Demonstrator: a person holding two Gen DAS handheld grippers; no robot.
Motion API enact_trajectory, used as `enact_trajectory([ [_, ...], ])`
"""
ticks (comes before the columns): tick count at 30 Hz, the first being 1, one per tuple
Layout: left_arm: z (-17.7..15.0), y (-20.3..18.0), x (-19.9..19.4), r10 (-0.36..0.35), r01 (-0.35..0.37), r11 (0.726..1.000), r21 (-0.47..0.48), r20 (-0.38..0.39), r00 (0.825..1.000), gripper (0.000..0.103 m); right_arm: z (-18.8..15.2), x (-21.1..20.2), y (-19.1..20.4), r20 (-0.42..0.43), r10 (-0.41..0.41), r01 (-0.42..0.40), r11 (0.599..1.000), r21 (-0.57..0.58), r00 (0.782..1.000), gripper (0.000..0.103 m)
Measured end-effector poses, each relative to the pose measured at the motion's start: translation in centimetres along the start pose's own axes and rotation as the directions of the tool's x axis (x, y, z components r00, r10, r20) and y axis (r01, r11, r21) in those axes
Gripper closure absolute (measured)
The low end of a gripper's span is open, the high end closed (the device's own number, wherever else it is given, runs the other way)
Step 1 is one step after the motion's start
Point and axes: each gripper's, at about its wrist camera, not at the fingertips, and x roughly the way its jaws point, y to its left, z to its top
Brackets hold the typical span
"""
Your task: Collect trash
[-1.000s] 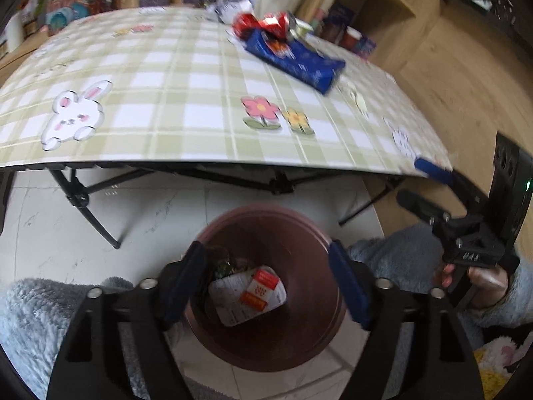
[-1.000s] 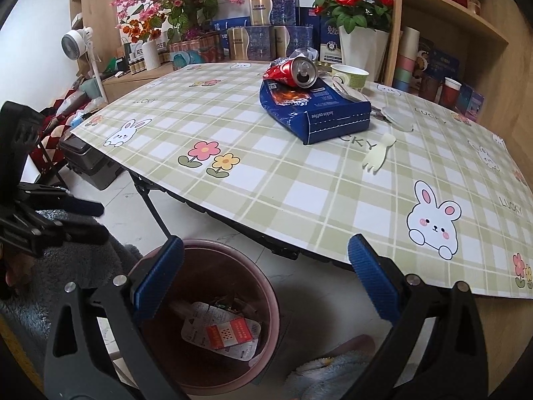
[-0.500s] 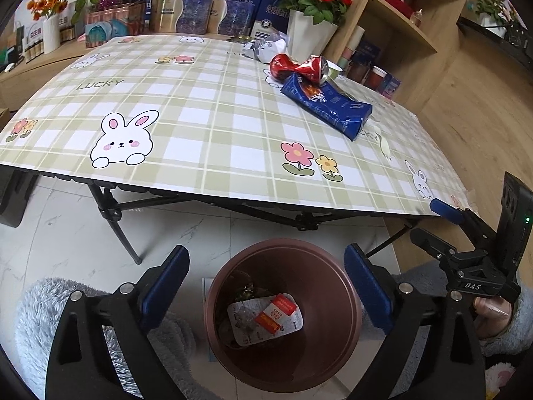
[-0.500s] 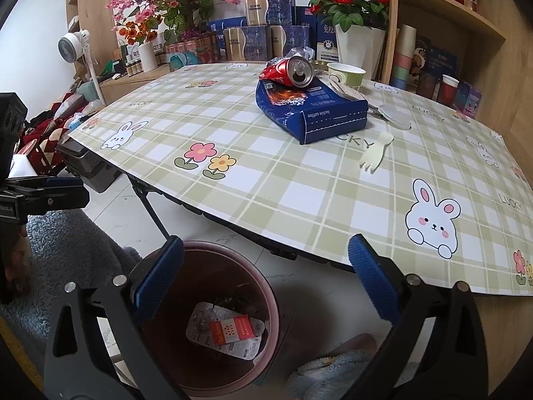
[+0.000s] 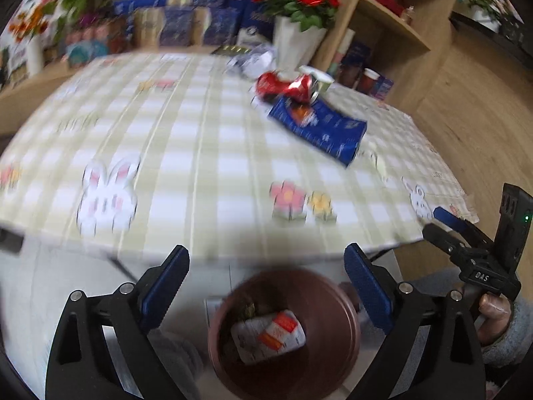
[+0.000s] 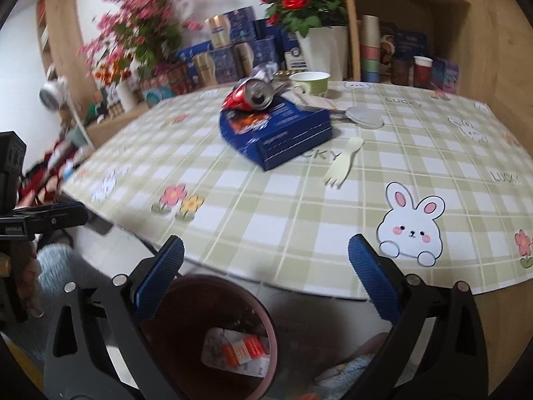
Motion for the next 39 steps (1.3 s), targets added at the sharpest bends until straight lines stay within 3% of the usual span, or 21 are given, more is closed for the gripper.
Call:
enact_trajectory([
  [5,5.4,-1.4,2.6,-0.025,0.023,0.996,0.088,0.023,0.999,0.011,2.6,-0.6,-2.7,0.123,-0.133,0.125,0.990,0.064,0.983,0.006],
  [9,9.8,-3.2,6.4,-0.023,0.019,0.981,0.191,0.020,1.000,0.011,4.7,0.6,-5.6,0.135,-0.170,0.155,0.982,0.111,0.976,0.006],
  [13,12.6,-5.8,10.2,0.046,-0.060,0.915,0.398,0.046,0.998,0.018,5.3,2.3,-7.1,0.135,-0.261,0.252,0.964,0.080,0.956,0.006],
  [16,14.1,-7.3,12.8,0.070,-0.091,0.848,0.522,0.060,0.996,0.023,5.0,3.4,-8.7,0.116,-0.234,0.218,0.966,0.138,0.965,0.006],
  [20,15.7,-8.1,15.3,0.055,-0.081,0.814,0.576,0.063,0.997,0.023,4.5,3.6,-9.7,0.123,-0.233,0.209,0.961,0.181,0.965,0.006],
  [23,16.4,-8.6,17.6,0.083,-0.094,0.783,0.614,0.048,0.995,0.024,4.5,3.9,-10.4,0.114,-0.214,0.188,0.961,0.206,0.970,0.006],
  [26,16.6,-9.1,20.0,0.136,-0.132,0.729,0.672,0.046,0.990,0.024,4.2,4.1,-11.4,0.098,-0.191,0.162,0.955,0.247,0.977,0.006],
  [29,17.1,-9.2,21.5,0.174,-0.161,0.708,0.687,0.052,0.983,0.024,4.0,4.1,-12.2,0.096,-0.180,0.147,0.947,0.285,0.979,0.006],
  [32,17.5,-9.3,22.3,0.189,-0.181,0.708,0.683,0.064,0.980,0.024,3.9,4.1,-12.7,0.094,-0.161,0.126,0.943,0.308,0.982,0.006],
  [36,18.2,-9.0,22.7,0.182,-0.174,0.756,0.630,0.053,0.982,0.029,3.8,4.3,-12.6,0.092,-0.140,0.106,0.945,0.308,0.986,0.006],
  [39,18.6,-8.8,22.6,0.163,-0.148,0.789,0.597,0.030,0.986,0.044,3.8,4.6,-12.2,0.087,-0.129,0.098,0.951,0.292,0.988,0.006],
])
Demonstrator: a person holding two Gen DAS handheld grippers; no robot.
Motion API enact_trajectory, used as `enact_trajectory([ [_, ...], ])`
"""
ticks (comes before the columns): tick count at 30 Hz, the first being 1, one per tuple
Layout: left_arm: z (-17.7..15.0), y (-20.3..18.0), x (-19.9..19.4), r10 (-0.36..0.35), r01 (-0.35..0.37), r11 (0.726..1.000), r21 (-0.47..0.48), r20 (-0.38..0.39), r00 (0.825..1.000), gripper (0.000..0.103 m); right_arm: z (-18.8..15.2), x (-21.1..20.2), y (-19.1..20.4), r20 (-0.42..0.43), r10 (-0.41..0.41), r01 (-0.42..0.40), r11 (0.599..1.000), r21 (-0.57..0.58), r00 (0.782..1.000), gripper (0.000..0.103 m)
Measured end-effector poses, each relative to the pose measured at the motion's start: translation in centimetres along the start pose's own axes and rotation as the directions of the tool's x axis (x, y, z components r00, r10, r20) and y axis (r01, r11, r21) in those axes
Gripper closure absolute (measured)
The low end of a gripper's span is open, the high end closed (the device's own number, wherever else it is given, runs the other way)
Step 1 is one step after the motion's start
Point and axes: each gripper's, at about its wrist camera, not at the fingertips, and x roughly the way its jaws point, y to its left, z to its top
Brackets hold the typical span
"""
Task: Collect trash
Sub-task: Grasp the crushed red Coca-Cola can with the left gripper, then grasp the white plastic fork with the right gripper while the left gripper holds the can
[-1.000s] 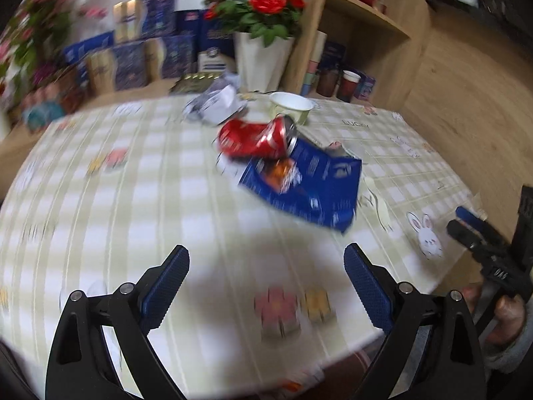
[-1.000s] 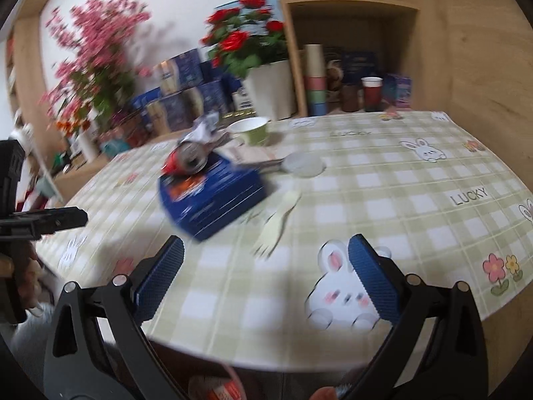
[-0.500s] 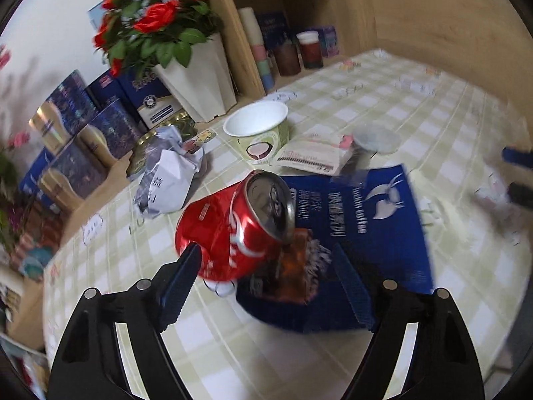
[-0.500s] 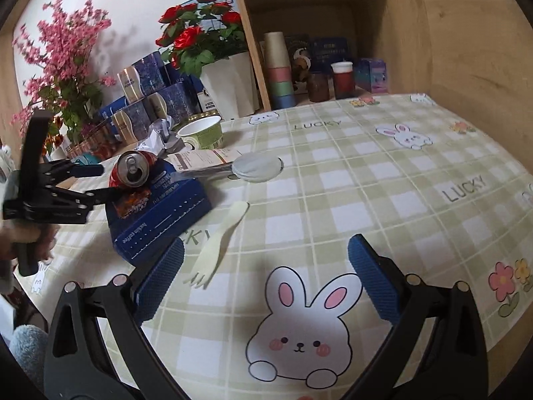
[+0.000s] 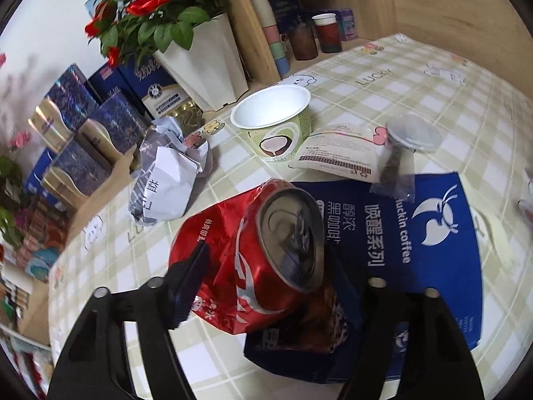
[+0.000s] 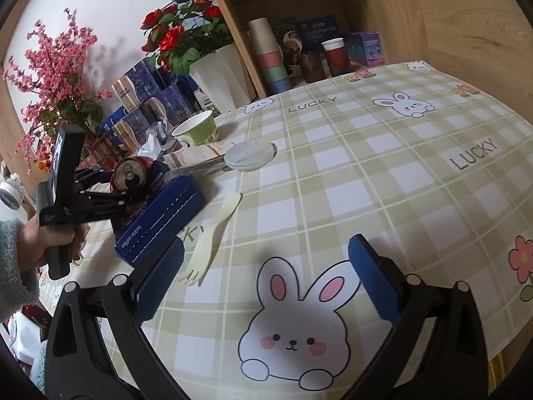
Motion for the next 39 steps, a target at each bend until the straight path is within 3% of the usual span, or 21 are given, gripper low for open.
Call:
enact_trajectory([
  [2,-0.1,-0.2,-0.4,-0.003,0.003,1.000,-0.005,0.004,1.000,0.058,-0.1,0.1,0.3,-0.002,0.001,-0.001,1.000,-0.017,1.000,0.006],
  [5,-0.3,-0.4,-1.6,-0.003,0.003,1.000,-0.002,0.034,0.999,0.059,-0.2,-0.1,0.7,0.000,0.002,-0.002,0.999,-0.038,1.000,0.006],
  [8,-0.5,0.5,-4.0,0.000,0.008,0.997,-0.083,0.096,0.995,0.059,-0.3,-0.2,1.1,0.000,-0.006,0.006,0.998,-0.062,1.000,0.006],
  [11,-1.4,2.2,-7.0,-0.023,0.053,0.979,-0.198,0.150,0.988,0.060,-0.3,0.1,1.8,-0.020,-0.036,0.034,0.995,-0.098,0.999,0.006],
  [15,-3.1,3.5,-10.7,-0.047,0.103,0.954,-0.281,0.199,0.979,0.060,-0.2,0.7,3.6,-0.068,-0.070,0.056,0.981,-0.188,0.995,0.006],
  [17,-4.3,4.1,-12.7,-0.051,0.121,0.943,-0.310,0.225,0.973,0.060,0.1,1.3,4.6,-0.090,-0.085,0.062,0.971,-0.230,0.992,0.011],
  [22,-6.8,5.3,-16.4,-0.048,0.146,0.912,-0.383,0.252,0.966,0.060,1.2,4.0,5.5,-0.160,-0.089,0.057,0.978,-0.199,0.983,0.047],
  [26,-8.9,5.8,-18.4,-0.045,0.161,0.884,-0.440,0.261,0.964,0.060,1.8,5.8,6.1,-0.200,-0.101,0.070,0.985,-0.156,0.975,0.060],
  [30,-10.9,5.1,-20.5,-0.034,0.162,0.874,-0.458,0.275,0.961,0.060,1.6,6.6,6.6,-0.236,-0.135,0.096,0.981,-0.170,0.962,0.064],
  [39,-13.7,3.3,-21.5,-0.075,0.204,0.843,-0.498,0.265,0.961,0.060,2.3,7.9,7.7,-0.275,-0.180,0.125,0.971,-0.205,0.944,0.065],
])
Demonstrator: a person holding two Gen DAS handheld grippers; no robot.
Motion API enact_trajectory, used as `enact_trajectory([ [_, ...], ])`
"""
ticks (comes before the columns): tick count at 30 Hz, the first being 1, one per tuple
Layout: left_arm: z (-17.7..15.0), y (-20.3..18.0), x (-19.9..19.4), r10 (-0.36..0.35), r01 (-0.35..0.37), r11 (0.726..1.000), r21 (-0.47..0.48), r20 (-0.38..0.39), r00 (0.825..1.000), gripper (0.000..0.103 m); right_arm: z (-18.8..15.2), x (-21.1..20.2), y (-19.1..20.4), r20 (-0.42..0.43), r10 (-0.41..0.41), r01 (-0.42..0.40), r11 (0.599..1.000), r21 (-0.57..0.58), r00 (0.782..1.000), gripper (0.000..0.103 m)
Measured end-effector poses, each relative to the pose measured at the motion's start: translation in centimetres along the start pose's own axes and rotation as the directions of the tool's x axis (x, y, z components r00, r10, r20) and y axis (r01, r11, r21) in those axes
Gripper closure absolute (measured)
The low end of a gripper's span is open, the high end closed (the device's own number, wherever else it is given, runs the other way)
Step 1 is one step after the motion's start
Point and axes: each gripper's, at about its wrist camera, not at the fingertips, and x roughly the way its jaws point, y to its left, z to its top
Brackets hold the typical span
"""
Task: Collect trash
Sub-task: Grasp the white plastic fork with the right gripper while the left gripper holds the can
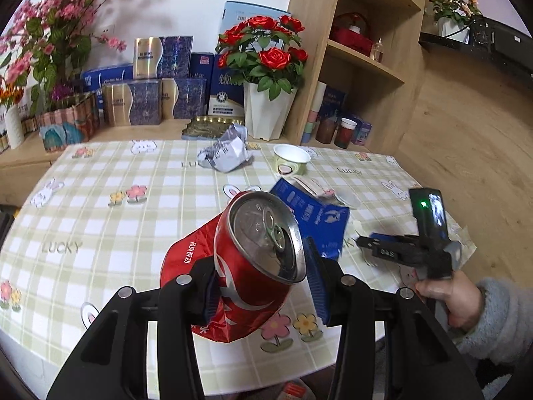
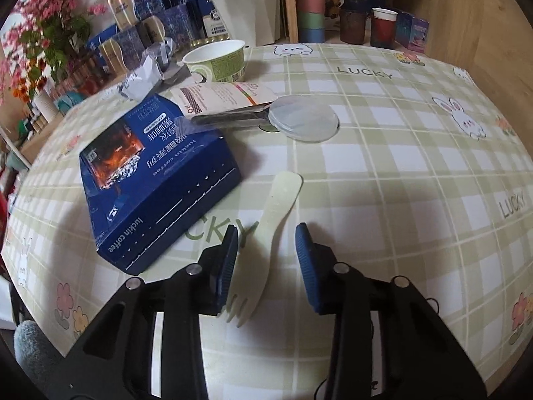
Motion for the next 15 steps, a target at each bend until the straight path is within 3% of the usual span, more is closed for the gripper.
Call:
enact_trajectory([
  [3,-0.8,0.1,-0.2,-0.011,0.011,1.000,-0.028,-0.014,1.000,0.060,0.2,0.2,0.2,-0.011,-0.019,0.019,1.000,-0.013,1.000,0.067],
  [4,-1.0,0.1,-0.2,-0.013,0.012,0.999,-0.035,-0.018,1.000,0.060,0.2,0.2,0.2,-0.010,-0.031,0.031,0.999,-0.018,0.999,0.079],
  [5,-1.2,0.2,-0.2,-0.016,0.015,0.999,-0.044,-0.022,1.000,0.060,0.1,0.1,0.0,-0.010,-0.022,0.022,1.000,-0.012,1.000,0.083],
  [15,-3.2,0.7,-1.5,-0.032,0.026,0.995,-0.095,-0.067,0.997,0.060,-1.5,-3.9,-1.1,0.068,0.060,-0.064,0.997,0.048,0.996,0.084],
])
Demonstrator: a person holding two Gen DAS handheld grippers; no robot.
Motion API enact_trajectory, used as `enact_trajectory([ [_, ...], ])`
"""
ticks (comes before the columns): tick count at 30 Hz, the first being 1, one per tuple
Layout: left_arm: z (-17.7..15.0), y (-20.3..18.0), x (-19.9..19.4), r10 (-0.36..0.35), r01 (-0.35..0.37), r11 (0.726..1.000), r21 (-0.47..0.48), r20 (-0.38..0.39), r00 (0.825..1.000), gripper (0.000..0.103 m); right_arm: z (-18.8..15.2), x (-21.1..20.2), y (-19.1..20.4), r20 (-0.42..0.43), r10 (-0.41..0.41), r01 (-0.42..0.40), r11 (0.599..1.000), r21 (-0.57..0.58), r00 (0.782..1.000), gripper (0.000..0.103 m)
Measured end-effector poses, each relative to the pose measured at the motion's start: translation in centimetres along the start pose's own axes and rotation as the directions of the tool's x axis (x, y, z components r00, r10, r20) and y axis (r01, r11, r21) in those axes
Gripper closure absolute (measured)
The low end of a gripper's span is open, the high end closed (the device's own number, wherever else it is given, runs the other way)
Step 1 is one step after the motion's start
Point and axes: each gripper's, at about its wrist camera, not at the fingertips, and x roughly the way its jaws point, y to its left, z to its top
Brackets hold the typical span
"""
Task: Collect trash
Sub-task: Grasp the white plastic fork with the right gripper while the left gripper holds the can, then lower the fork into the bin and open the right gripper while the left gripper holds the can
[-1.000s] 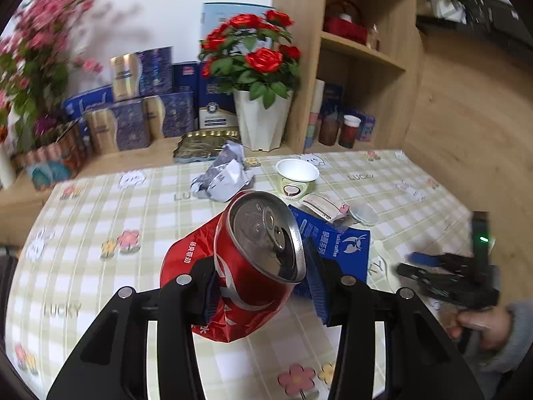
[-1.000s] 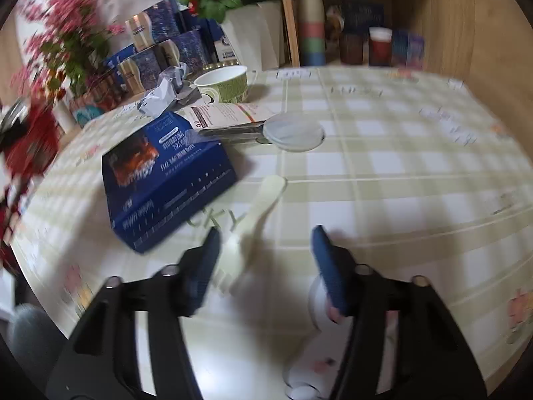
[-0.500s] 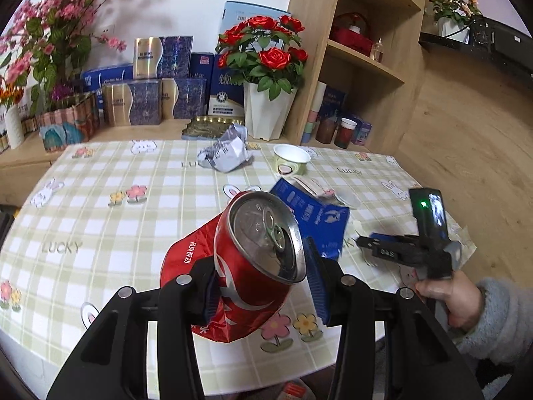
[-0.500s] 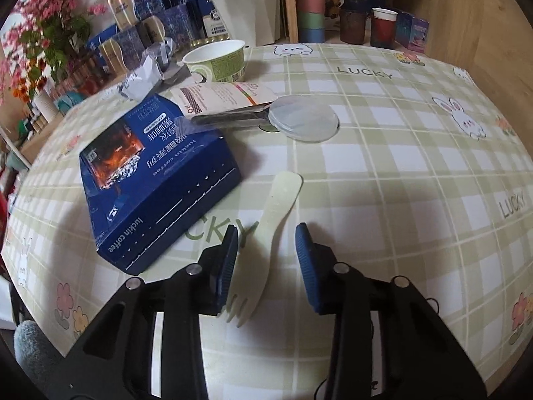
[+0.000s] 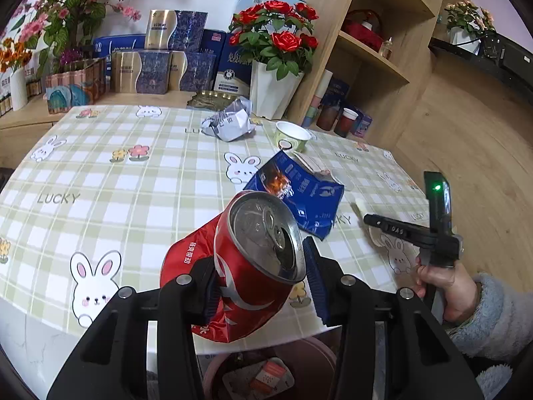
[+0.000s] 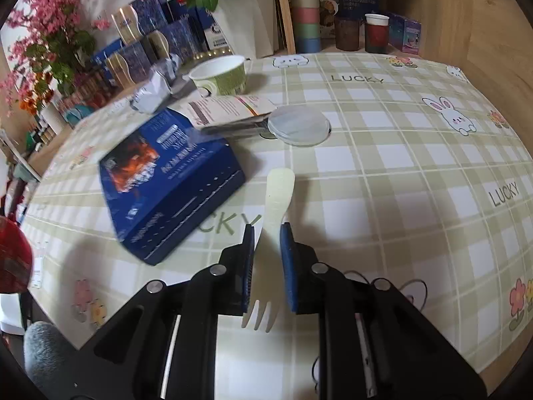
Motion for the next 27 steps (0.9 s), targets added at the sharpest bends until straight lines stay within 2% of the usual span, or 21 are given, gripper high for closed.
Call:
enact_trajectory([
  [12,-2.7,-0.9,-2.4,-0.010,0.010,1.000,-0.007,-0.013,1.000,0.060,-3.7,-5.3,2.2,0.028,0.078,-0.076,0.996,-0.046,0.997,0.084],
  [20,-5.9,-1.7,-4.5,-0.006,0.006,1.000,-0.001,-0.018,1.000,0.060,-7.9,-8.0,5.2,0.034,0.189,-0.183,0.975,-0.128,0.981,0.084],
  [27,-8.5,-2.2,-5.3,0.004,-0.003,0.999,0.037,-0.038,0.999,0.060,-12.7,-7.7,8.3,-0.056,0.262,-0.268,0.938,-0.220,0.963,0.084],
])
